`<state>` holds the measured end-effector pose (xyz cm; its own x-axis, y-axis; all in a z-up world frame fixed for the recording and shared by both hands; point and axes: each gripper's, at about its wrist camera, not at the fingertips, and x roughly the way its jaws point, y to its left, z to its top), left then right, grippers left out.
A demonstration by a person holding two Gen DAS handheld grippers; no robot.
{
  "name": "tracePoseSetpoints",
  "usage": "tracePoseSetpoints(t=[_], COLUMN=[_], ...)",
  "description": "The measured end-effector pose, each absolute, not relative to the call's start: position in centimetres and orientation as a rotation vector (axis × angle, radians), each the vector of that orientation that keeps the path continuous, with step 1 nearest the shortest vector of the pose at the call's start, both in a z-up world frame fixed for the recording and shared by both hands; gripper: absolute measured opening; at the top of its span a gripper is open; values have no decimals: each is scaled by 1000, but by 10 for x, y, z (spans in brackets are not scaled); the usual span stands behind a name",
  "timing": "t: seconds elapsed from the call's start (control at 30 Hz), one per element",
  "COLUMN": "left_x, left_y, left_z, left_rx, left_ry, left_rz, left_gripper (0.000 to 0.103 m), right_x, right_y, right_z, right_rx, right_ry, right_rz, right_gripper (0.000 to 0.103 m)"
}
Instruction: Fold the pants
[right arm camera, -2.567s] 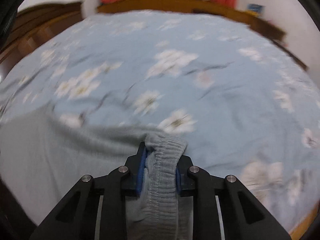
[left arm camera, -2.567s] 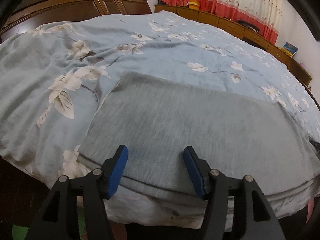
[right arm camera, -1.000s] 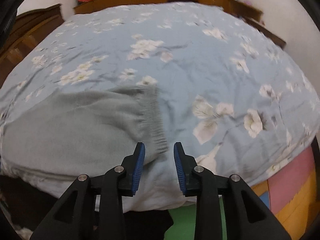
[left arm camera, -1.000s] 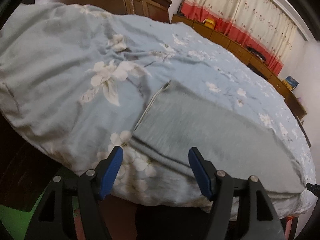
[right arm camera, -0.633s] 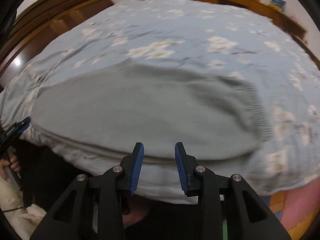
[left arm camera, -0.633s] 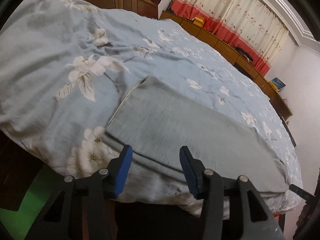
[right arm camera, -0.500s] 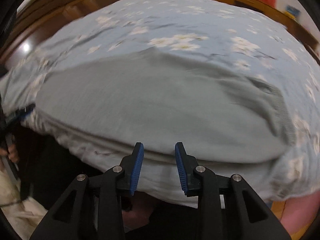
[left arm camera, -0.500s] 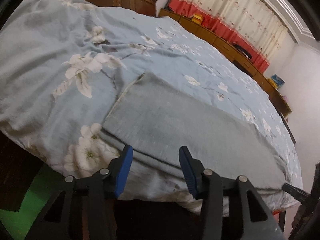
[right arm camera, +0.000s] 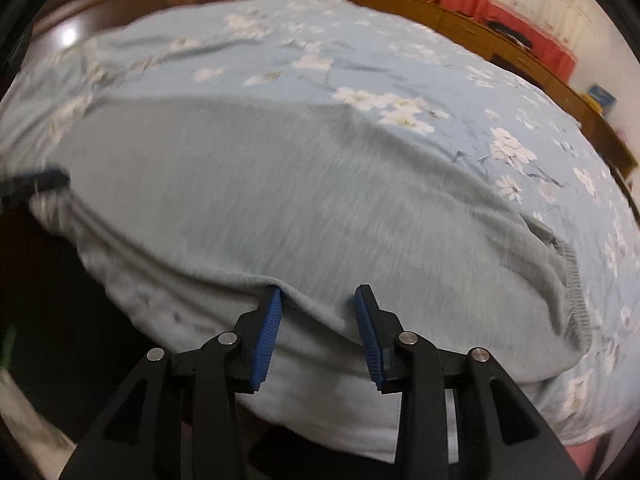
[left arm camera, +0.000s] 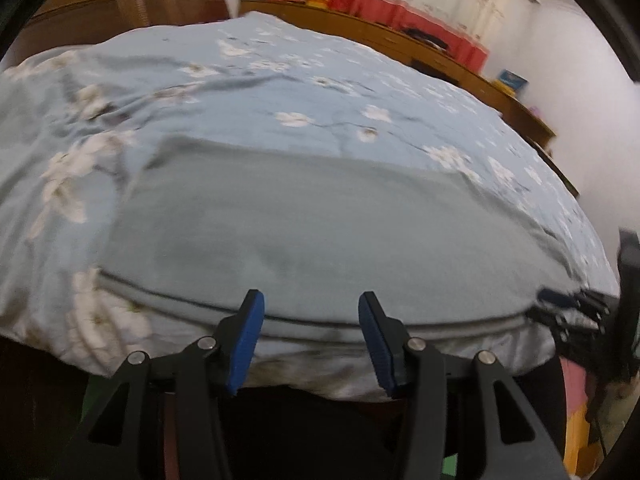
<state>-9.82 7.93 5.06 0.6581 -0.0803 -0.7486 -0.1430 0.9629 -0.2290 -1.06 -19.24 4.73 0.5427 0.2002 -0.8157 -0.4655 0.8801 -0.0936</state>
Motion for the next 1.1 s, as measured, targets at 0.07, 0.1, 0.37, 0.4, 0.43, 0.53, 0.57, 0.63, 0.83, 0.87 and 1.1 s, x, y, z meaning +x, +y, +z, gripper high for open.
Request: tracePoseSetpoints(t=[0.07, 0.1, 0.37, 0.4, 0.43, 0.53, 0.57, 0.63, 0.83, 0.87, 1.1], left_x=[-96, -95, -92, -91, -90, -85, -81, -75, -68, -68, -82], left_y=[67, 61, 22, 18, 14, 2, -2, -6, -11, -10, -4], left_z=[50, 50, 47, 46, 46, 46, 44, 41, 38, 40, 40], left_rx=[-245, -227, -170, -161, -141, -71, -48, -18, 17, 18, -25], left_ry=[861, 865, 871, 872, 872, 854, 848, 847, 798, 793, 818], left_rz=[9, -4, -149, -154, -156, -151, -149, -141, -109, -112, -175], left_gripper=[51, 51, 57, 57, 57, 58, 58, 58, 42, 21, 7], right_x=[-7, -5, -2, -2, -2, -3, -3, -4, -10, -12, -20], right_y=[-193, -193, -207, -207, -207, -206, -206, -206, -213, -213, -215], right_z=[47, 47, 57, 58, 58, 57, 55, 52, 50, 50, 41], right_rx=[-248, -214, -8, -1, 2, 2, 3, 9, 61, 60, 89], right_ry=[917, 921, 919, 916, 914, 916, 922, 929, 917, 919, 938], right_rz=[420, 430, 474, 476, 479, 480, 477, 472, 477, 478, 487], right_gripper=[36, 31, 13, 13, 12, 9, 8, 7, 5, 5, 5])
